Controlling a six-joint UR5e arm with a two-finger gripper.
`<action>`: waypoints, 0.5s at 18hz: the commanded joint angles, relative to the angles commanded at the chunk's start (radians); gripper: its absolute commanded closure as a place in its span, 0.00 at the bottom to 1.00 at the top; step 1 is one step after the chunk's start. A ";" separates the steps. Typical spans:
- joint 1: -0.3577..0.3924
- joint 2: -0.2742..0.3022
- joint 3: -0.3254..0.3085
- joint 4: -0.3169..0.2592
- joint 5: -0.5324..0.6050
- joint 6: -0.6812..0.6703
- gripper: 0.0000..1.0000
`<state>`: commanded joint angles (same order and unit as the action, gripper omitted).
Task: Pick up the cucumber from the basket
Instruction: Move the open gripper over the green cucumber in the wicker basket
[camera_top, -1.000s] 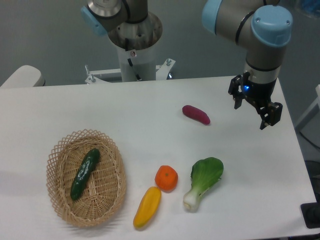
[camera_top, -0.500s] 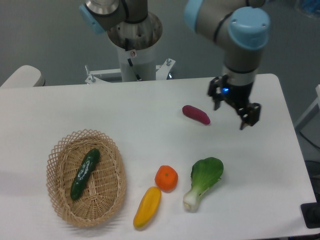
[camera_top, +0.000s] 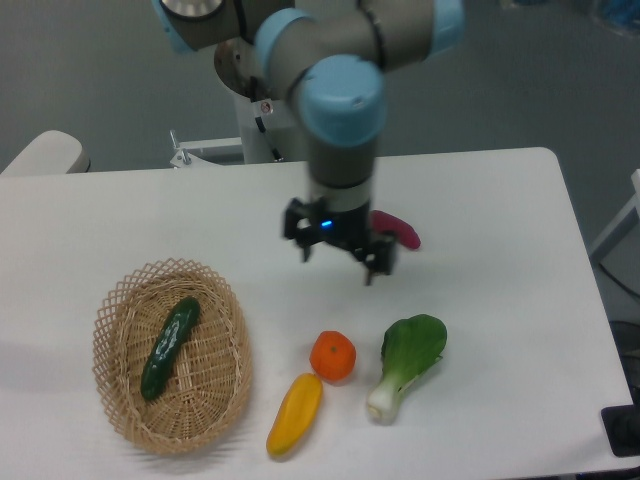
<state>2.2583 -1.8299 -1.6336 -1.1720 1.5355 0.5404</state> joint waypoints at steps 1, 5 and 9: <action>-0.023 -0.015 0.001 0.002 -0.002 -0.046 0.00; -0.138 -0.094 -0.005 0.078 0.008 -0.201 0.00; -0.199 -0.158 -0.018 0.132 0.006 -0.197 0.00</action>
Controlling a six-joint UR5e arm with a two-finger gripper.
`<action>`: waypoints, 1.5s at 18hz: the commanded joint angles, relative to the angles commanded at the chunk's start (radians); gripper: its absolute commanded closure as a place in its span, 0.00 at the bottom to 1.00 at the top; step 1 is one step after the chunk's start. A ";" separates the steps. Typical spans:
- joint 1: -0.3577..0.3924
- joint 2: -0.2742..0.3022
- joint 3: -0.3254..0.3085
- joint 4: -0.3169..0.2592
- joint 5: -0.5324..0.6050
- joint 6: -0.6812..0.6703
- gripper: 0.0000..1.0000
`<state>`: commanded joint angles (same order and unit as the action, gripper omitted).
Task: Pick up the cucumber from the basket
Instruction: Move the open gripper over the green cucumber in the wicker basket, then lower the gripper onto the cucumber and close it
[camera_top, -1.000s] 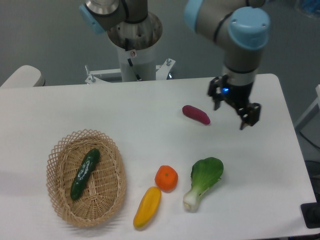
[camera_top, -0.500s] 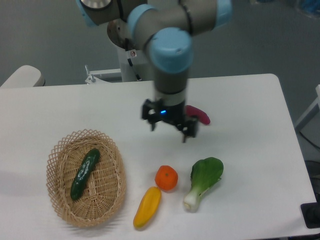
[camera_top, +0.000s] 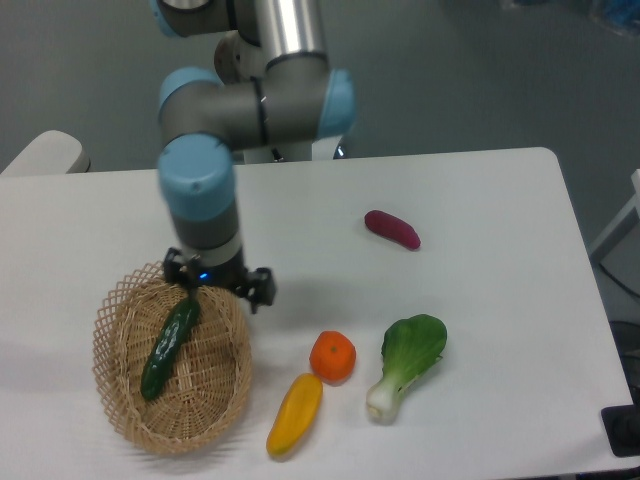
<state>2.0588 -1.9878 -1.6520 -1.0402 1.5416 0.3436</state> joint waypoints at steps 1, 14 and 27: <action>-0.009 -0.014 -0.003 0.021 0.002 0.002 0.00; -0.058 -0.092 -0.040 0.126 0.003 0.000 0.00; -0.062 -0.086 -0.032 0.152 0.015 0.040 0.76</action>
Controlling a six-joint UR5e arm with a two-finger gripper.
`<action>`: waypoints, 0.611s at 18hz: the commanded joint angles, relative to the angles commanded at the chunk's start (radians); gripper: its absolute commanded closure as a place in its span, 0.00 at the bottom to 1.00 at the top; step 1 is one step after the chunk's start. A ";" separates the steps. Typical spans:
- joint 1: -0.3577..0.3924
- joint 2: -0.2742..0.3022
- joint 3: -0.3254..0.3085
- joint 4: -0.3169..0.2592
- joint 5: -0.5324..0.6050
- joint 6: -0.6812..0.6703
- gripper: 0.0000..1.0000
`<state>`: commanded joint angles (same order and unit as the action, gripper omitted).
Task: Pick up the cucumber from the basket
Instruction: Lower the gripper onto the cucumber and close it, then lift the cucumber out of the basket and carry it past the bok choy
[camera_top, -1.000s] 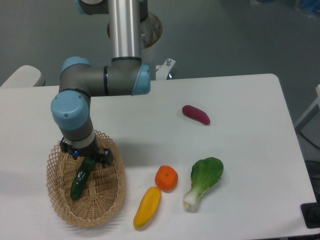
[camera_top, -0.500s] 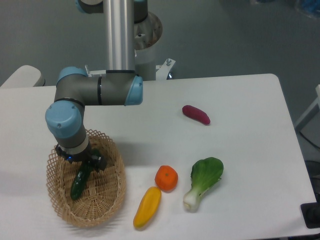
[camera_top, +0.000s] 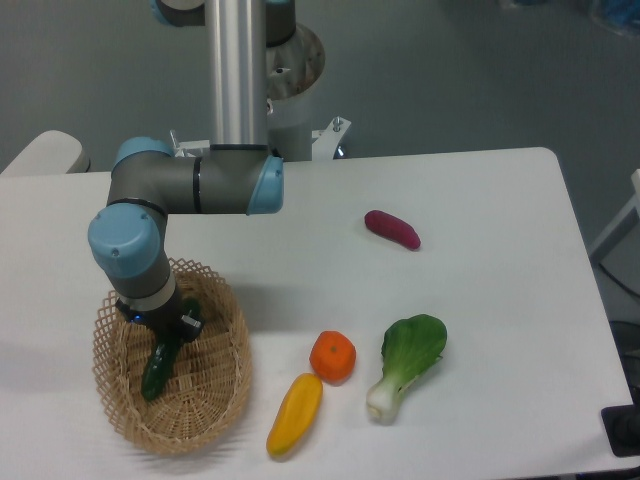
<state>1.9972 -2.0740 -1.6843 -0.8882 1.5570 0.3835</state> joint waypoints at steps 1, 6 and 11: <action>0.000 0.002 0.003 0.000 0.000 0.003 0.76; 0.009 0.020 0.098 -0.023 -0.003 0.005 0.78; 0.063 0.084 0.132 -0.038 -0.008 0.119 0.78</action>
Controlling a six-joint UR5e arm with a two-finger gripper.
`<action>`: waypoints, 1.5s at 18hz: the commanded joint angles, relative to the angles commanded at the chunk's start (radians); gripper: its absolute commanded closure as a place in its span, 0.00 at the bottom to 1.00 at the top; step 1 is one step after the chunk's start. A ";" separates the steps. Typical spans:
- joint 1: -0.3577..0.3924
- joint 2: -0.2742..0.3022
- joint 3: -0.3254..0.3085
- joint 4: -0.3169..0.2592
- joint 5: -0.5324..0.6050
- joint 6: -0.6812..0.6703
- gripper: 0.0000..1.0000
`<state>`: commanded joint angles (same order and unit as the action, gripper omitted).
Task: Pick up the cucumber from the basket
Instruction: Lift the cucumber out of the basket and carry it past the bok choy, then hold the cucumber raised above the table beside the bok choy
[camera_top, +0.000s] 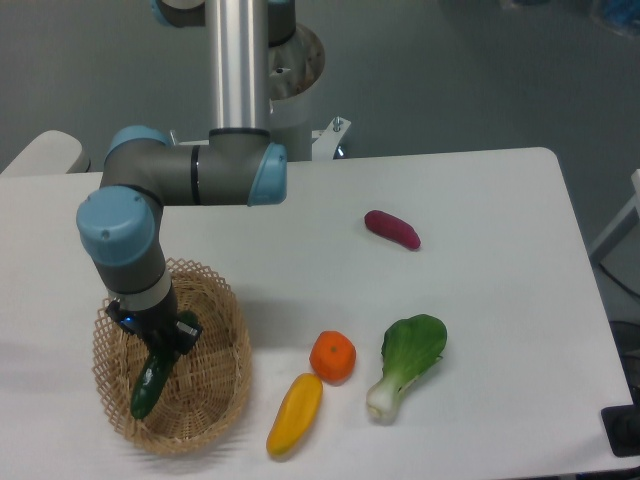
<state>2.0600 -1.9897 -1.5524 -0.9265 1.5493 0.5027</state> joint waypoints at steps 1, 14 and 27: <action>0.035 0.017 0.002 -0.006 0.000 0.044 0.78; 0.488 0.075 0.020 -0.126 -0.005 0.715 0.78; 0.678 0.011 0.078 -0.169 -0.023 1.044 0.78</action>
<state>2.7382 -1.9788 -1.4742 -1.0953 1.5263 1.5463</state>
